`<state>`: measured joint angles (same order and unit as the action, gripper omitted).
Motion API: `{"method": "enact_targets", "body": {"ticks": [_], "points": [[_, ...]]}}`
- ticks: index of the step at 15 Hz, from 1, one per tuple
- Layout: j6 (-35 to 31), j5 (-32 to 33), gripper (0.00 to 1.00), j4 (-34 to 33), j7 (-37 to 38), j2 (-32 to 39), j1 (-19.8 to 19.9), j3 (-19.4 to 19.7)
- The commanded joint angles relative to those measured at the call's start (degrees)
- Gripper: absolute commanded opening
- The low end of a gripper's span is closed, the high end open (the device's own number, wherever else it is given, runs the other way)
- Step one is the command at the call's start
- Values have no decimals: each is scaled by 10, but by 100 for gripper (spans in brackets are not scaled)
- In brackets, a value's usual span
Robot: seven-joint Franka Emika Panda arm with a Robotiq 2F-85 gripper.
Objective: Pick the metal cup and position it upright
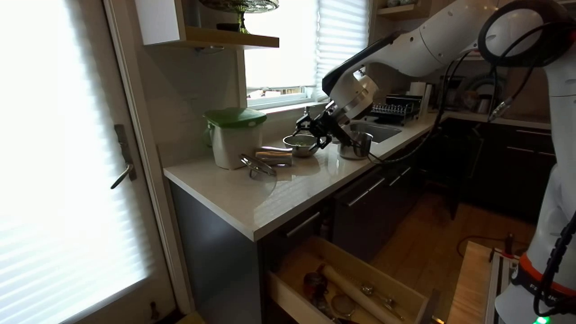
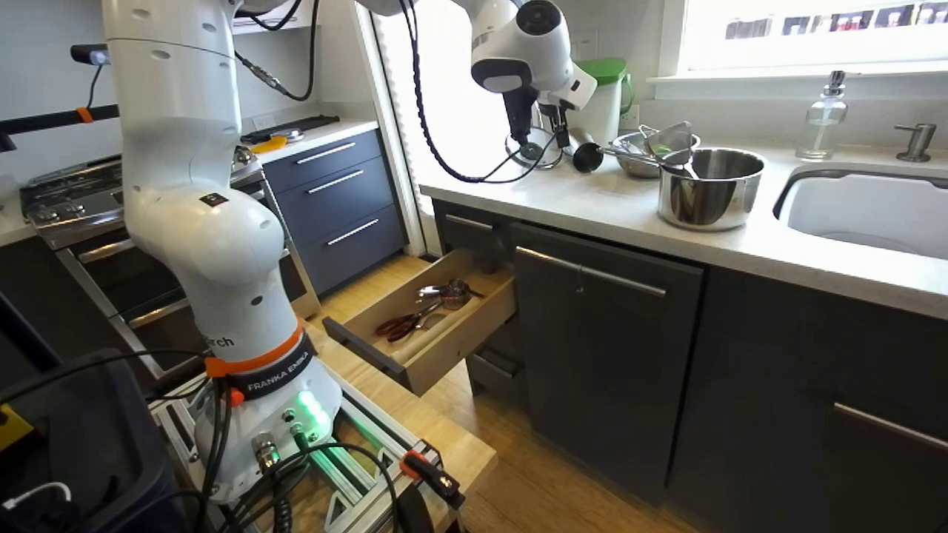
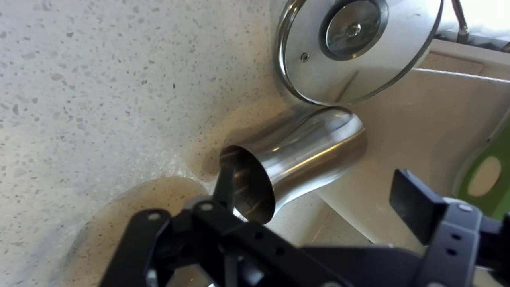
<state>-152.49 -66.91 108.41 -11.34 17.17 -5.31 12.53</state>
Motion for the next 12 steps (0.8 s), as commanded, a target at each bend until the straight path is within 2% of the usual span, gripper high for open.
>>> {"method": "enact_targets", "body": {"ticks": [1, 3, 8, 12], "points": [[-2, 12, 100, -15, -2, 20, 6, 7], [5, 11, 100, -33, -17, 42, 16, 10], [16, -52, 100, -99, -59, 107, 46, -12], [34, -80, 100, -161, -48, 161, 56, -27]]}}
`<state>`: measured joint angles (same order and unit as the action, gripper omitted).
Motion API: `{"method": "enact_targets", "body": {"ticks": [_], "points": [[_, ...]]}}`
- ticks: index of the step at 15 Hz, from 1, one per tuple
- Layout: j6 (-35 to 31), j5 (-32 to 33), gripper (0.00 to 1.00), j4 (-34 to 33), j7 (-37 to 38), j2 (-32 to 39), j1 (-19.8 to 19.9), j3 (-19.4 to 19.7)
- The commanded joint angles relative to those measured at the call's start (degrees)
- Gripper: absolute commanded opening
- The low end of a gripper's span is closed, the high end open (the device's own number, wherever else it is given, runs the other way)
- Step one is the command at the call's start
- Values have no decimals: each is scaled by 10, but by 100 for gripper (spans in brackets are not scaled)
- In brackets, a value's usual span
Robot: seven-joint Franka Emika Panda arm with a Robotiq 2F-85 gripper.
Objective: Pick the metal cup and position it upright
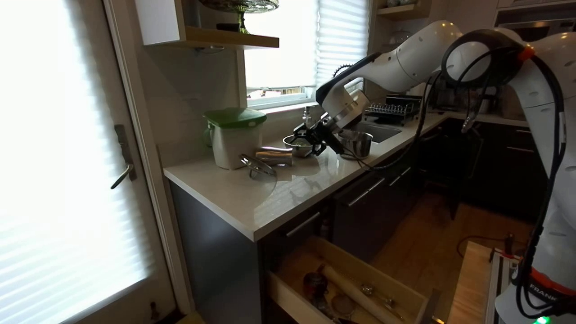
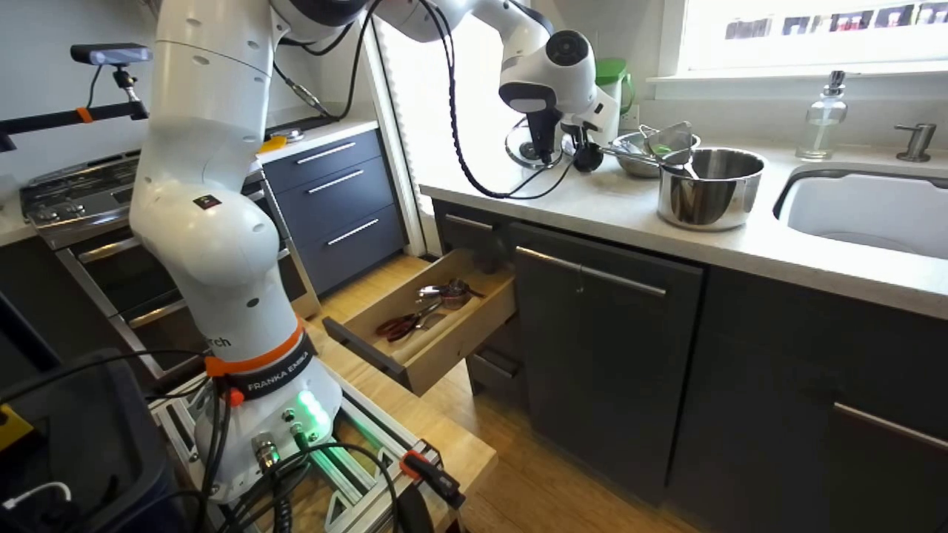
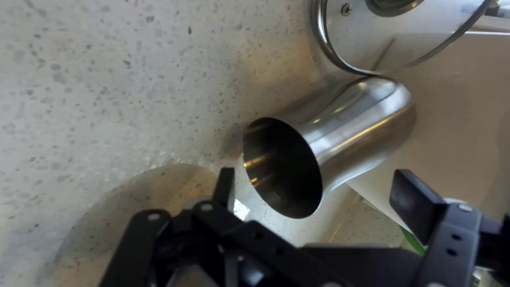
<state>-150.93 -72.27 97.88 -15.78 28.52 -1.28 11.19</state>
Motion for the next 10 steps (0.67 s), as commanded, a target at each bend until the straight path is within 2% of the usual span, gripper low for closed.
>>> {"method": "enact_targets", "body": {"ticks": [1, 4, 5, 6, 7, 9, 10], "points": [[21, -33, 100, -71, -1, 59, 18, -16], [21, -47, 100, -109, 0, 90, 24, -23], [21, -54, 75, -121, -2, 100, 26, -27], [24, -60, 74, -134, -2, 108, 30, -30], [25, -66, 68, -144, -4, 114, 33, -34], [42, -82, 50, -162, -3, 120, 42, -44], [42, -72, 43, -170, 0, 120, 70, -78]]}}
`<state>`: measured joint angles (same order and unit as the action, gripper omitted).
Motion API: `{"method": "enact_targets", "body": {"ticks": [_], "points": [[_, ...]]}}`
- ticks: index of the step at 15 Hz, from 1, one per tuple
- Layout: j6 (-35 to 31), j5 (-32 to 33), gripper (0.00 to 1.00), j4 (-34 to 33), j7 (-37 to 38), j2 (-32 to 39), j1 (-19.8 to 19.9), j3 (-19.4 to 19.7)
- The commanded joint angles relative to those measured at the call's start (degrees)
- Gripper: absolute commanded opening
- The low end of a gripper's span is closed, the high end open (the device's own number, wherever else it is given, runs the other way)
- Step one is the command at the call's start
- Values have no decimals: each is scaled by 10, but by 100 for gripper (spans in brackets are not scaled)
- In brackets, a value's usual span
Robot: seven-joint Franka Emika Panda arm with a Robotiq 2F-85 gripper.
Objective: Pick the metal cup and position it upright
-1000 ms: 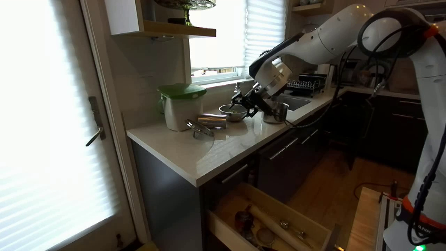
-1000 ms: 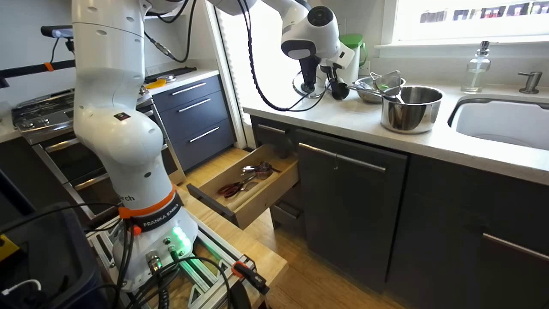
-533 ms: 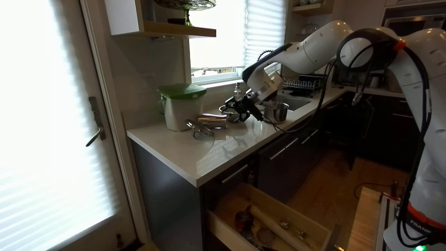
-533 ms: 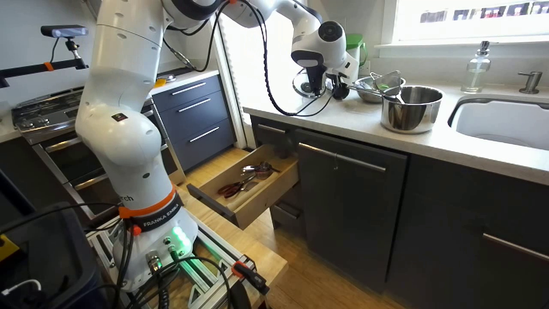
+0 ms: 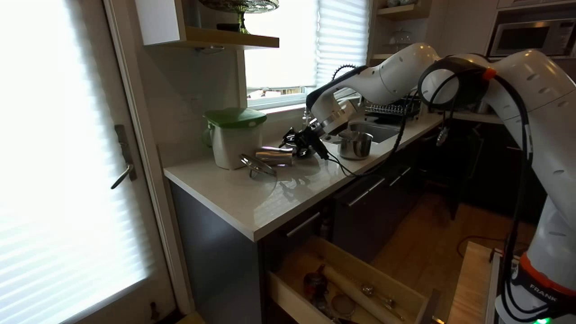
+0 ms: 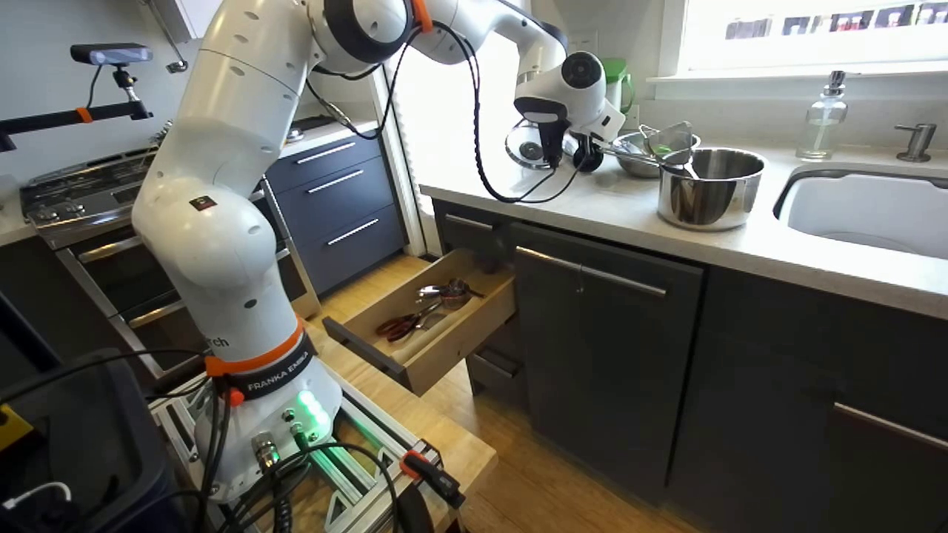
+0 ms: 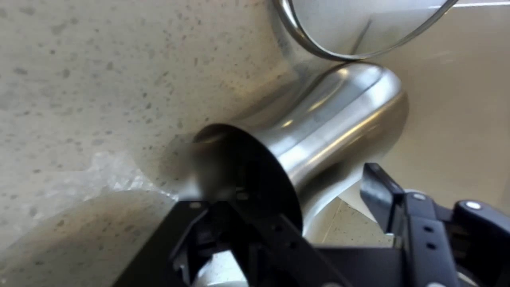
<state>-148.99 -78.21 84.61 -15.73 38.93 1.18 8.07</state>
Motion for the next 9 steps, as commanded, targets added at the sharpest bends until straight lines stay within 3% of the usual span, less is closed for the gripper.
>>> {"method": "enact_targets", "body": {"ticks": [1, 6, 9], "points": [[32, -16, 35, -41, 0, 14, 52, -53], [71, -45, 0, -42, -12, 5, 92, -89], [90, -60, 3, -40, -8, 2, 100, -90]]}}
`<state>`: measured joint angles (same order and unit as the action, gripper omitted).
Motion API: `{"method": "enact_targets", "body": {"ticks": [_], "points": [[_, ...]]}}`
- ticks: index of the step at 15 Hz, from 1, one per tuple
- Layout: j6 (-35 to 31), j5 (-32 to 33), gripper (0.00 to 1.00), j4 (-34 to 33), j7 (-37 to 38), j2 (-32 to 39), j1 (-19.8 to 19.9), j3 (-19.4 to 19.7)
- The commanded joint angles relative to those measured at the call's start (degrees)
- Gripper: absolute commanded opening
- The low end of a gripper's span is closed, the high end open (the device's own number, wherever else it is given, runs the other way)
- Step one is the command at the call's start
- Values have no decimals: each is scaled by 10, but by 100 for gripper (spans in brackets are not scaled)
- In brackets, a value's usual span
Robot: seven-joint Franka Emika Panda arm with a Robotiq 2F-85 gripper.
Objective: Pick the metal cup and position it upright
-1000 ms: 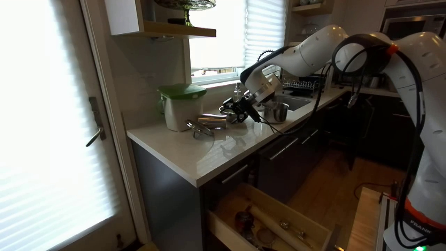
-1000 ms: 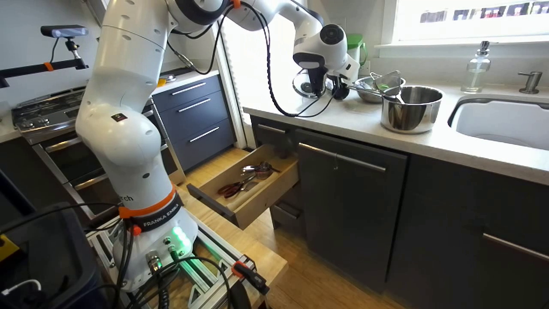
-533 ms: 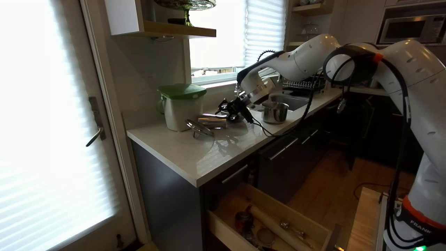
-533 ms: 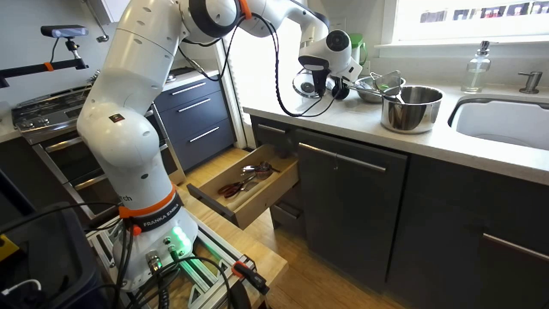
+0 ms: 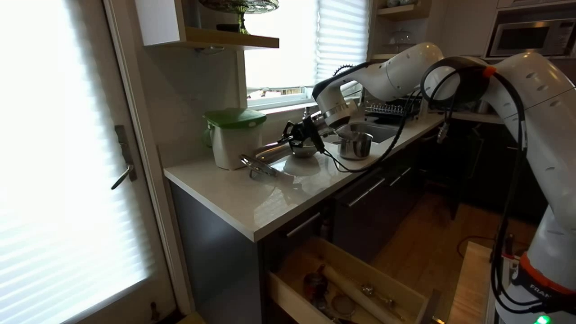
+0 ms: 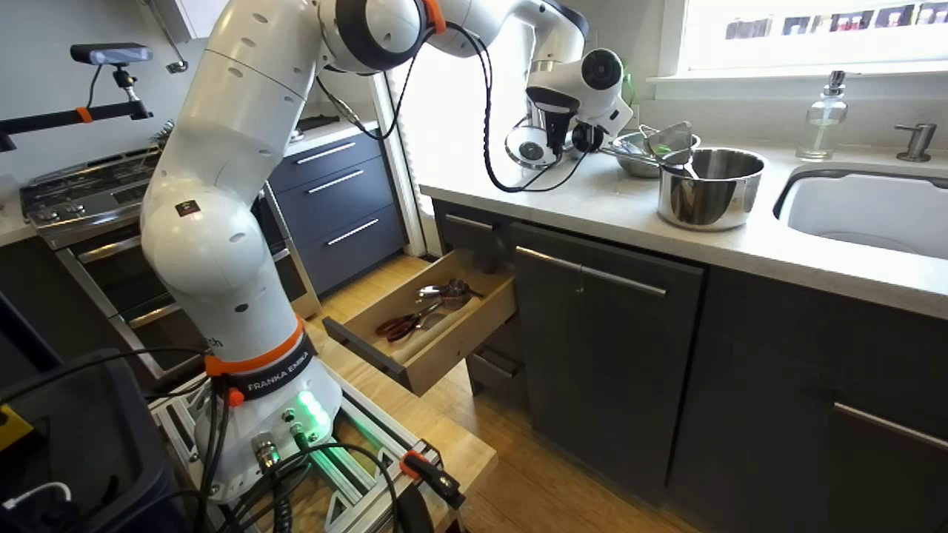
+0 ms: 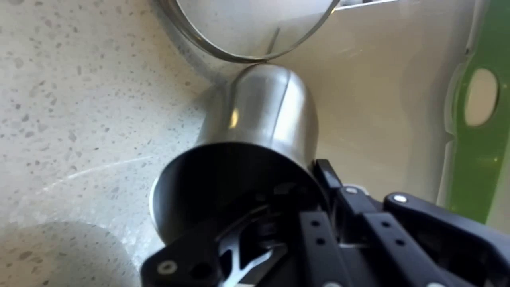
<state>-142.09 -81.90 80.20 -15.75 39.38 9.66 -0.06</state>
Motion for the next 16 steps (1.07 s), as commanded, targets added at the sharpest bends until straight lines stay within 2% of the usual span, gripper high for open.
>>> {"method": "enact_targets", "body": {"ticks": [1, 2, 6, 11, 13, 16], "points": [[22, -20, 2, 10, -1, -8, 15, -4], [18, -12, 0, 18, 6, -19, 12, 3], [19, 55, 2, 67, 15, -78, 5, 37], [83, 170, 2, 105, 46, -152, 8, 51], [104, 229, 2, 111, 68, -176, 2, 61], [157, 355, 2, 116, 94, -212, -2, 75]]}}
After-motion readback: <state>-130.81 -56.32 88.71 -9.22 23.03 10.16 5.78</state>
